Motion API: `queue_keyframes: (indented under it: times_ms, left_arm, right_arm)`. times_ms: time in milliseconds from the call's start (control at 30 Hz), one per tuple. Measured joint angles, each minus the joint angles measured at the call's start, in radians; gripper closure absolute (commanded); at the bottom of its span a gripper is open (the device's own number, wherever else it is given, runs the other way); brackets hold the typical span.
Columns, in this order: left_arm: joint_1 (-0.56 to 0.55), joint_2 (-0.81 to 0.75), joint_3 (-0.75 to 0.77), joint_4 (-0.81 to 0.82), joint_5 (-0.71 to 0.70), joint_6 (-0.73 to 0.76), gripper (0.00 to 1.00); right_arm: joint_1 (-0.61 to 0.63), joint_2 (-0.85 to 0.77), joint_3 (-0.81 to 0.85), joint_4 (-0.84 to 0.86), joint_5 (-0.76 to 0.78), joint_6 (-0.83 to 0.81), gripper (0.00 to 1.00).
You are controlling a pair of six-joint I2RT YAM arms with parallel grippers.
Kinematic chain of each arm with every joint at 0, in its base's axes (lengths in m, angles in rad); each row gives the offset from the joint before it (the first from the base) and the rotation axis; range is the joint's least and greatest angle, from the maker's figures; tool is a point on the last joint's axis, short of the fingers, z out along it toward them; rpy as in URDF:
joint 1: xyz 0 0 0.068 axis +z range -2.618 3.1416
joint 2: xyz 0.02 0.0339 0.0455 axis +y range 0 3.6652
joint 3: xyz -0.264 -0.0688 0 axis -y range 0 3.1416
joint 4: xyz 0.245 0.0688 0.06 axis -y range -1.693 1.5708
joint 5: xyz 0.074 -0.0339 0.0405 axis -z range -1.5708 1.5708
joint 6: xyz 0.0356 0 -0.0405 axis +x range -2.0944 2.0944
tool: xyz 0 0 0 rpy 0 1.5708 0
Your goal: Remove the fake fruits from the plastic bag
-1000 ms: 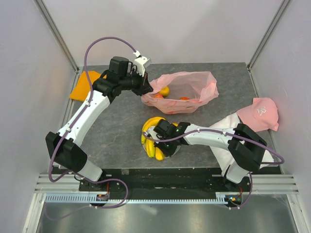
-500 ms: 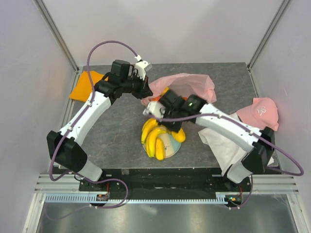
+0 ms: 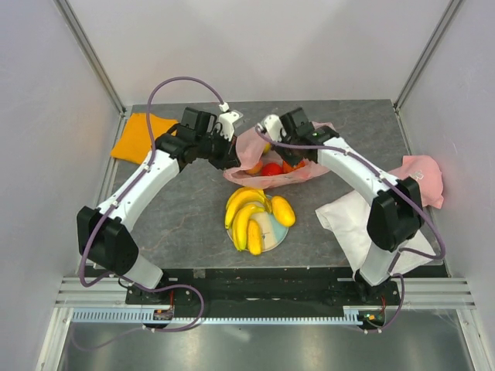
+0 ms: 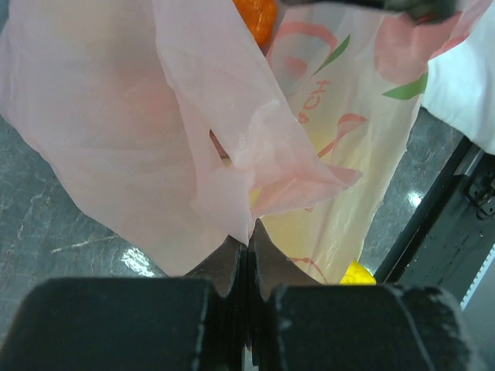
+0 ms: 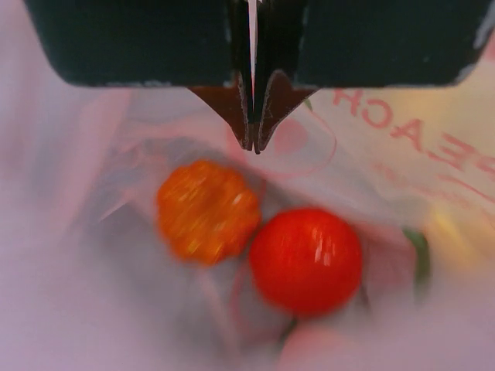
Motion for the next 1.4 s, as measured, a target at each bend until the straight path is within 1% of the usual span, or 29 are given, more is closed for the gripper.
queue_keyframes:
  times_ms: [67, 167, 233, 300, 367, 400, 467, 500, 633, 767, 833, 967, 1167, 1400]
  left_arm:
    - [-0.002, 0.000, -0.012, -0.010, -0.020, 0.024, 0.98]
    - [-0.003, 0.000, -0.029, -0.019, -0.063, 0.069, 0.98]
    - [-0.003, 0.000, -0.043, -0.024, -0.101, 0.097, 0.99]
    - [-0.003, -0.001, -0.059, -0.027, -0.129, 0.121, 0.98]
    - [-0.003, -0.002, -0.077, -0.029, -0.149, 0.143, 0.98]
    - [-0.003, -0.002, -0.083, -0.031, -0.155, 0.152, 0.99]
    - [-0.003, -0.002, -0.094, -0.033, -0.172, 0.175, 0.98]
    - [-0.004, -0.002, -0.095, -0.033, -0.180, 0.184, 0.98]
    - [-0.007, -0.002, -0.095, -0.029, -0.204, 0.222, 0.98]
    - [-0.014, -0.001, -0.095, -0.019, -0.242, 0.264, 0.99]
    - [-0.016, 0.000, -0.095, -0.005, -0.267, 0.286, 0.98]
    - [-0.017, 0.001, -0.089, 0.015, -0.303, 0.315, 0.98]
    - [-0.018, 0.017, -0.068, 0.049, -0.336, 0.325, 0.99]
    - [-0.018, 0.019, -0.062, 0.059, -0.336, 0.321, 0.98]
  right_arm:
    - [-0.007, 0.014, -0.114, 0.004, 0.015, -0.004, 1.00]
    - [-0.013, -0.017, -0.259, 0.003, 0.029, -0.018, 1.00]
    - [-0.017, -0.056, -0.321, 0.003, 0.037, -0.028, 1.00]
    - [-0.017, -0.093, -0.336, 0.008, 0.044, -0.035, 0.98]
    - [-0.017, -0.121, -0.336, 0.040, 0.048, -0.035, 0.93]
    - [-0.017, -0.125, -0.335, 0.051, 0.048, -0.035, 0.84]
    - [-0.017, -0.119, -0.322, 0.074, 0.050, -0.032, 0.70]
    - [-0.017, -0.109, -0.309, 0.079, 0.051, -0.029, 0.59]
    - [-0.017, -0.010, -0.200, 0.101, 0.054, -0.012, 0.47]
    - [-0.024, 0.103, -0.072, 0.121, 0.047, 0.023, 0.44]
    - [-0.028, 0.145, -0.023, 0.120, 0.034, 0.043, 0.42]
    - [-0.033, 0.208, 0.060, 0.109, -0.023, 0.091, 0.39]
    - [-0.039, 0.353, 0.251, 0.057, -0.116, 0.178, 0.36]
    - [-0.046, 0.444, 0.316, 0.011, -0.226, 0.281, 0.34]
